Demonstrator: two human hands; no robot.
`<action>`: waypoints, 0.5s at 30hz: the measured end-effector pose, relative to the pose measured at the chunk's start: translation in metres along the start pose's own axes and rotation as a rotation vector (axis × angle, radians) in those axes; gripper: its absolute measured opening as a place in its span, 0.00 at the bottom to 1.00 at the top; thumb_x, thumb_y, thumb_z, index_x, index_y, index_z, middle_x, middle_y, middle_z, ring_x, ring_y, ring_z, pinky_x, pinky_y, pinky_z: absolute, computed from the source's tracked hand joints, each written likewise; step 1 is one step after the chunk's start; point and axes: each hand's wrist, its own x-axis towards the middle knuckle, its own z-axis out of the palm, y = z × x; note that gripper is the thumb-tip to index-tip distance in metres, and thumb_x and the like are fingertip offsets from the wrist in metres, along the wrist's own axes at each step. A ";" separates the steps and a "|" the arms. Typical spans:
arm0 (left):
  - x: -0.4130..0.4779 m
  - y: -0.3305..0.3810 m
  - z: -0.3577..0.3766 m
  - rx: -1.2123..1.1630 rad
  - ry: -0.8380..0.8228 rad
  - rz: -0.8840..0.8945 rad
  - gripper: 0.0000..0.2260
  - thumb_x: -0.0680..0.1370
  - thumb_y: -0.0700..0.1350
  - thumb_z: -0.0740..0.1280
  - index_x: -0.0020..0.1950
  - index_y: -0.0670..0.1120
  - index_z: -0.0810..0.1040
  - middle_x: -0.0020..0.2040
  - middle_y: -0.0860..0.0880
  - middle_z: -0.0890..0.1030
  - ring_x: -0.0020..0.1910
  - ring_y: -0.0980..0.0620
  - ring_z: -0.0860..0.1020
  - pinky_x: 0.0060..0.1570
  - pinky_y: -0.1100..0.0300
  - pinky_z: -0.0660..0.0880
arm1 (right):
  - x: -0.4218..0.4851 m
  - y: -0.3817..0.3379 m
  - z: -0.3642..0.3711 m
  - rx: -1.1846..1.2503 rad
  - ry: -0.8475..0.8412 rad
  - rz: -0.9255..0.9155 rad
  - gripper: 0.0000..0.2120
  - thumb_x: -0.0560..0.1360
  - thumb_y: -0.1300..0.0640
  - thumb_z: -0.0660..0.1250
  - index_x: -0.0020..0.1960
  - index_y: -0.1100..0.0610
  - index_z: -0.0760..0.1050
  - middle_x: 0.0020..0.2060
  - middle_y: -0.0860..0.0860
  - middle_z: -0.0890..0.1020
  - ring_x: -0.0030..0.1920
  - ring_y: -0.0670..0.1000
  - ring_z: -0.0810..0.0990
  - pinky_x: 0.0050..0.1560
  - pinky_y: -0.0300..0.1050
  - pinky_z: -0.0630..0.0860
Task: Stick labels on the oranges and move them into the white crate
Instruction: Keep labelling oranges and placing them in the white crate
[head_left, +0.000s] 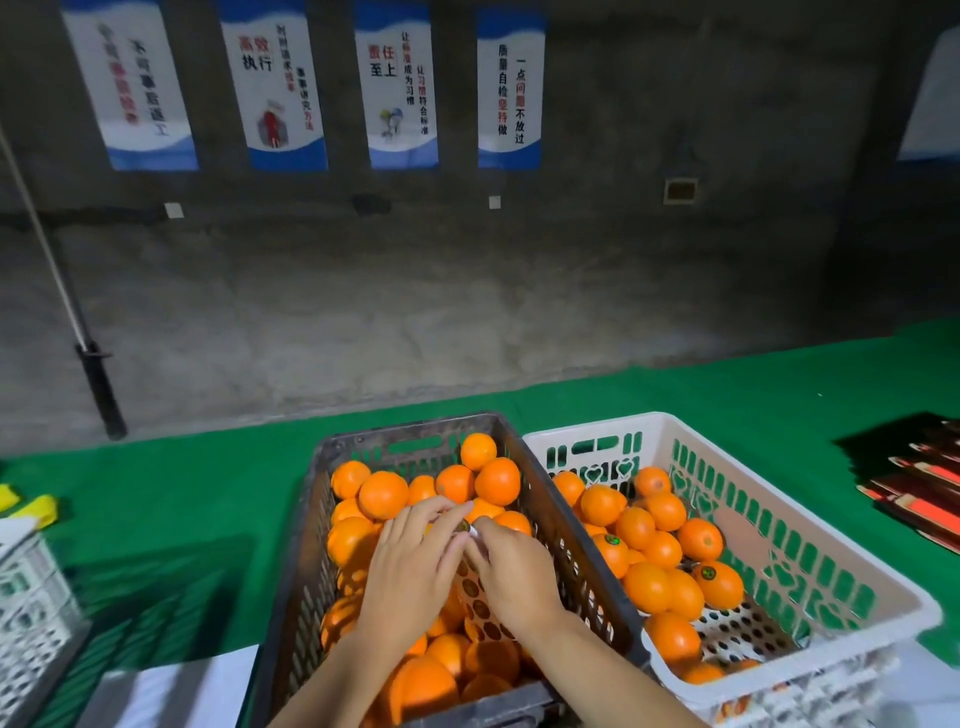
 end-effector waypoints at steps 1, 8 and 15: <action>0.000 -0.002 0.000 0.003 0.009 0.000 0.16 0.82 0.54 0.58 0.66 0.52 0.78 0.60 0.53 0.75 0.56 0.53 0.75 0.53 0.58 0.72 | 0.000 0.000 0.000 -0.025 0.015 -0.003 0.12 0.84 0.48 0.58 0.51 0.54 0.76 0.41 0.51 0.82 0.39 0.51 0.79 0.35 0.47 0.70; 0.000 -0.010 0.006 -0.007 0.079 0.084 0.11 0.79 0.49 0.62 0.53 0.52 0.83 0.53 0.54 0.81 0.52 0.54 0.76 0.50 0.63 0.66 | 0.002 0.004 0.001 -0.055 -0.003 0.053 0.11 0.83 0.50 0.58 0.49 0.53 0.76 0.42 0.51 0.82 0.42 0.53 0.80 0.34 0.43 0.65; -0.001 -0.012 0.004 -0.077 0.081 0.010 0.13 0.77 0.49 0.63 0.53 0.51 0.86 0.53 0.54 0.85 0.53 0.56 0.82 0.47 0.61 0.74 | -0.001 0.000 0.002 0.110 -0.103 0.004 0.08 0.82 0.51 0.59 0.56 0.53 0.73 0.35 0.49 0.78 0.35 0.52 0.76 0.29 0.44 0.61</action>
